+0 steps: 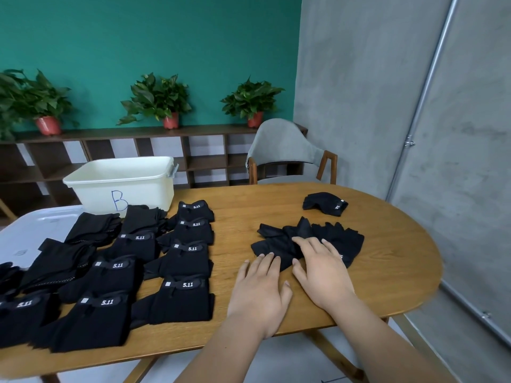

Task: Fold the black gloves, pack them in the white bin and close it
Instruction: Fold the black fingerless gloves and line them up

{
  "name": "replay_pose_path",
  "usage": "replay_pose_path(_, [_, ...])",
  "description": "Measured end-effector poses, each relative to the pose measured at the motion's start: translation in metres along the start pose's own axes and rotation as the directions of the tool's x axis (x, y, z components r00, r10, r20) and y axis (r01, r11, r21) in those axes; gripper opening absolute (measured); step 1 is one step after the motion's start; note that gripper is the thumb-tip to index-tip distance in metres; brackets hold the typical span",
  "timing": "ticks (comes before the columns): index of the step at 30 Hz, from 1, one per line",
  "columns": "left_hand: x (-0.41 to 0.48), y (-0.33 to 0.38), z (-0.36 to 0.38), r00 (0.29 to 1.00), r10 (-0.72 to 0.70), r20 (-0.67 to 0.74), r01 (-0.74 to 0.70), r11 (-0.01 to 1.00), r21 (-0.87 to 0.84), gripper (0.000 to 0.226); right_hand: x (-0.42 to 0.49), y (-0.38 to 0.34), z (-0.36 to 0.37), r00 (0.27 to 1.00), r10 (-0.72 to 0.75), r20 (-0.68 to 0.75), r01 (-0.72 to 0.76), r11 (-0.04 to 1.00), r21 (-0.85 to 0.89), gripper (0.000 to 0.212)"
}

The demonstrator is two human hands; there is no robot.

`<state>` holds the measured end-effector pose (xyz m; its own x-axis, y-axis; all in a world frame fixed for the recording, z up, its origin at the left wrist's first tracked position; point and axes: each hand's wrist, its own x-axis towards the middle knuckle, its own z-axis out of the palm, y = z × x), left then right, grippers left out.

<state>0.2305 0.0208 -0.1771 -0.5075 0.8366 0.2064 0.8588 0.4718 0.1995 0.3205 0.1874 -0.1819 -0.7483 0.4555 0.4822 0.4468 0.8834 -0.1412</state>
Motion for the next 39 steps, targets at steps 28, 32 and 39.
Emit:
replay_pose_path(28, [-0.006, 0.002, 0.003, 0.976, -0.131, -0.171, 0.144, 0.987, 0.065, 0.061, -0.004, 0.009, 0.000, 0.944, 0.328, -0.030, -0.323, 0.940, 0.110, 0.024])
replay_pose_path(32, [-0.006, 0.003, -0.002, 0.971, -0.112, -0.210, 0.114, 0.994, -0.003, 0.062, -0.007, 0.003, -0.010, 0.994, 0.091, -0.061, -0.082, 0.988, 0.133, 0.017])
replay_pose_path(39, [-0.005, 0.001, -0.001, 0.995, 0.103, -0.016, -0.103, 0.994, -0.030, 0.062, -0.005, 0.005, -0.005, 0.954, 0.300, 0.029, -0.300, 0.954, 0.016, 0.059])
